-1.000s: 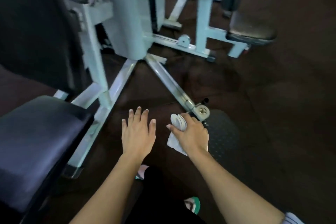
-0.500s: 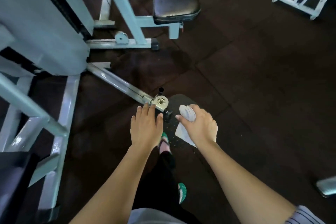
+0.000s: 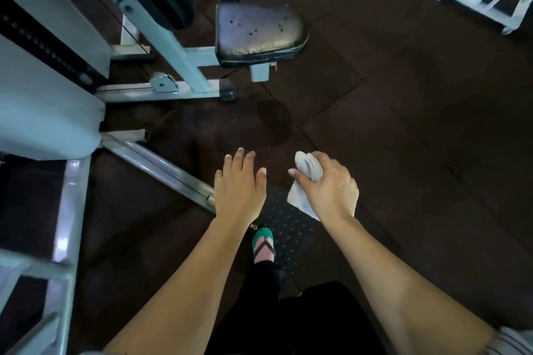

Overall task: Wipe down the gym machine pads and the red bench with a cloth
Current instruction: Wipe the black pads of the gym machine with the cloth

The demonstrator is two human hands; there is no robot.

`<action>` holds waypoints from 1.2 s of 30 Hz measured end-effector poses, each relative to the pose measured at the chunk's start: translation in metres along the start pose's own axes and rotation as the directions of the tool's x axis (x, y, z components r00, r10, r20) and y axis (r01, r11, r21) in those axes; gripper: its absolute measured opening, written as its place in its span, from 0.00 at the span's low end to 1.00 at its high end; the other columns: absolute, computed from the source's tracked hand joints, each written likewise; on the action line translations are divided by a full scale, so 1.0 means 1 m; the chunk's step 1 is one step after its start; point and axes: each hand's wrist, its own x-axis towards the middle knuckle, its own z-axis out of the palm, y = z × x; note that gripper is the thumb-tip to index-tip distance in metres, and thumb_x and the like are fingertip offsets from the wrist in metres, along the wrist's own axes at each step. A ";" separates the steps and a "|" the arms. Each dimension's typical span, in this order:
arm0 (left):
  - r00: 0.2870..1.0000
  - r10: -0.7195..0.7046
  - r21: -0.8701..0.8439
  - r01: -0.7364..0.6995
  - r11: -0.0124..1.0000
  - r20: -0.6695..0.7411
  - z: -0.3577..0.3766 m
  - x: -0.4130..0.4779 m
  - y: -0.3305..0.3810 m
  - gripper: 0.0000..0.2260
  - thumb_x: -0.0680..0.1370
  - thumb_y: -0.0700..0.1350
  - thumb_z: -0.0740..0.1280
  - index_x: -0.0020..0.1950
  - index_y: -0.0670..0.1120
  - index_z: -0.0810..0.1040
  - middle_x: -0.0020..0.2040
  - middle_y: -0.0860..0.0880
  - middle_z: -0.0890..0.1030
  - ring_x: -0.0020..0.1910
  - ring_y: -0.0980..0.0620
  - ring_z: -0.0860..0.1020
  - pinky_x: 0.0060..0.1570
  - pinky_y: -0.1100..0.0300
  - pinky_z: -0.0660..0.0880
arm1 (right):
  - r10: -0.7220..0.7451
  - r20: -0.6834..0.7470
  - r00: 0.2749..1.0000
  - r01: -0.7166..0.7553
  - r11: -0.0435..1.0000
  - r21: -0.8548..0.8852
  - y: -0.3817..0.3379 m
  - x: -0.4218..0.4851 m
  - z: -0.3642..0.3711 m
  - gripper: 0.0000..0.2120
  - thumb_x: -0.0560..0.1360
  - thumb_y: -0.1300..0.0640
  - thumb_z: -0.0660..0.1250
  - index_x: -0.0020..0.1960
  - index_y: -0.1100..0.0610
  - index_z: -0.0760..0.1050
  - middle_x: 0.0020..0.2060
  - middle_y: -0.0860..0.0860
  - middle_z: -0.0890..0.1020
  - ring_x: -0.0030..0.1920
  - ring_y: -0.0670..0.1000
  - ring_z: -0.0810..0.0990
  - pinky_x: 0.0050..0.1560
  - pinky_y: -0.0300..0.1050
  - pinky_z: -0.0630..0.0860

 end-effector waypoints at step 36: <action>0.982 -0.130 0.063 0.139 0.988 -0.135 0.036 0.644 -0.016 0.26 0.82 0.54 0.51 0.78 0.48 0.53 0.79 0.45 0.48 0.78 0.43 0.44 0.75 0.43 0.48 | -0.163 0.069 0.984 0.173 0.967 -0.187 -0.035 0.637 0.261 0.33 0.75 0.33 0.56 0.74 0.49 0.61 0.74 0.54 0.64 0.75 0.58 0.57 0.72 0.61 0.48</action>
